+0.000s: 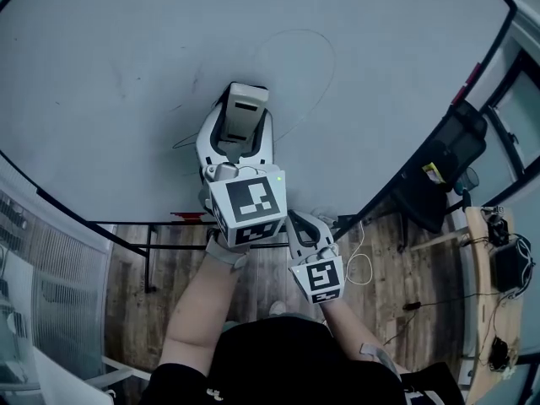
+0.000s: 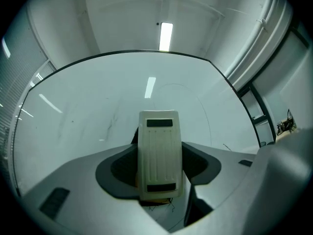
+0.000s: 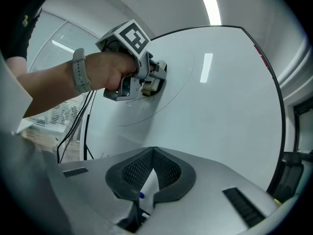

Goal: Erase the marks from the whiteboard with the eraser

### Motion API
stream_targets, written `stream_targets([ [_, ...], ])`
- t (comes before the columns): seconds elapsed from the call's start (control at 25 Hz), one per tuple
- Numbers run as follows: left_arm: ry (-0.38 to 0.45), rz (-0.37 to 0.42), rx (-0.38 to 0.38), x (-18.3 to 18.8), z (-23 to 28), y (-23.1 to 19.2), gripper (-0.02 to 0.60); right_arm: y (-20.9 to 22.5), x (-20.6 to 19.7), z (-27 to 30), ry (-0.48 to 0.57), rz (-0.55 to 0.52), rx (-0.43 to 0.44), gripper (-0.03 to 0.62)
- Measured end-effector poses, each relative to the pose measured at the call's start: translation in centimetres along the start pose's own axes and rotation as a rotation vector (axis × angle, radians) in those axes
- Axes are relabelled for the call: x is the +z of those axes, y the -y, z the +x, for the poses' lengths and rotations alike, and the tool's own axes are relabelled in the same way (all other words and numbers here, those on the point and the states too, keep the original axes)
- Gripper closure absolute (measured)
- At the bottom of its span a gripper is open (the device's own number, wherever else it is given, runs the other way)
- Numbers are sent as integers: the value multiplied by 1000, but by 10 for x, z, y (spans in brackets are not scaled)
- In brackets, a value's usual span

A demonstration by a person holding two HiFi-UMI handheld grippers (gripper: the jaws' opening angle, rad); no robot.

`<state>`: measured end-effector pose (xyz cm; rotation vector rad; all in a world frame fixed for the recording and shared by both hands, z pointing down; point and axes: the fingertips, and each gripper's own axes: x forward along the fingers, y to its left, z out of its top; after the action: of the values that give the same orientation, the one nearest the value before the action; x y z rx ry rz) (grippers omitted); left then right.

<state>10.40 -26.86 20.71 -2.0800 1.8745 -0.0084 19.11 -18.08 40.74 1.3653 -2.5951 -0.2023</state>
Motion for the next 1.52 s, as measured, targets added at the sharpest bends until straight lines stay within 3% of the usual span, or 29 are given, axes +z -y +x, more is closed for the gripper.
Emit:
stream_targets([
  [0.16, -4, 46, -5, 21, 3, -3, 319, -10, 12, 4, 8, 11, 0, 568],
  [0.44, 26, 170, -61, 15, -4, -8, 319, -43, 10, 20, -3, 46, -14, 568],
  [0.68, -26, 205, -42, -24, -12, -28, 319, -57, 4, 25, -28, 58, -15, 568],
  [0.96, -100, 216, 13, -94, -40, -86, 319, -105, 1, 37, -51, 43, 0, 568],
  [1.24, -186, 171, 26, -151, -57, -121, 319, -131, -7, 34, -80, 48, -27, 568],
  [1.52, -224, 177, 62, -159, -59, -123, 319, -132, -10, 27, -89, 42, -39, 568],
])
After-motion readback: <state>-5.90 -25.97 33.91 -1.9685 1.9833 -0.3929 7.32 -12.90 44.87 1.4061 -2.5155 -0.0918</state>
